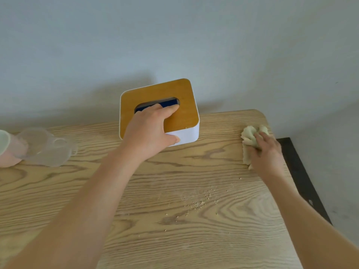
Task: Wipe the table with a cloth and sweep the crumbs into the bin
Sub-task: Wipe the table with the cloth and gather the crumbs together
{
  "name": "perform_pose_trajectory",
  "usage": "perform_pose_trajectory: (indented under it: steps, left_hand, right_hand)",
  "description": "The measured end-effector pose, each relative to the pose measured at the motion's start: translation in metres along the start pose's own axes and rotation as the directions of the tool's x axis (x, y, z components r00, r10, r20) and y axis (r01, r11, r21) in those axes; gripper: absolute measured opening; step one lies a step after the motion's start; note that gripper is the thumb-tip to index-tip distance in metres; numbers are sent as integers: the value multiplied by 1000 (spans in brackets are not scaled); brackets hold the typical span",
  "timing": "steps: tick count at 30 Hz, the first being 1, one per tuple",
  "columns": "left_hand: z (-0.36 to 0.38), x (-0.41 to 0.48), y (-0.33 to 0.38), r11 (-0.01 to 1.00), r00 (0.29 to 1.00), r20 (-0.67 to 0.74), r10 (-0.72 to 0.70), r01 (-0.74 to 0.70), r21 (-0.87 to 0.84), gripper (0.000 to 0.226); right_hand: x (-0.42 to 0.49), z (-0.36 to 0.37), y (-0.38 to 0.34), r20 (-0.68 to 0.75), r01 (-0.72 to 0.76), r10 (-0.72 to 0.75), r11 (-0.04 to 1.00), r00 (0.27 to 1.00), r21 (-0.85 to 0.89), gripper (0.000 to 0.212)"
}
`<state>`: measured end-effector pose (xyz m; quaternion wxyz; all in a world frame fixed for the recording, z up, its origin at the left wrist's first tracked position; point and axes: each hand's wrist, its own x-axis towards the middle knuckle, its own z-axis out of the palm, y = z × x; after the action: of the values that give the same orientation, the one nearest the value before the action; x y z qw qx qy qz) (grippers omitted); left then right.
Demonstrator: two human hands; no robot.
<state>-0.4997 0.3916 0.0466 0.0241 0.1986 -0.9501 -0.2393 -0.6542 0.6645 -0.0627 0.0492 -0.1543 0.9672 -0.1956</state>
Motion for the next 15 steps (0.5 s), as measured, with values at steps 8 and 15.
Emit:
perform_pose_trajectory:
  steps: [8, 15]
  left_hand:
    - [9, 24, 26, 999, 999, -34, 26, -27, -39, 81]
    - [13, 39, 48, 996, 995, -40, 89, -89, -17, 82]
  right_hand:
    - [-111, 46, -73, 35, 466, -491, 844, 870, 266, 50]
    - [-35, -12, -28, -182, 114, -50, 927, 982, 358, 65]
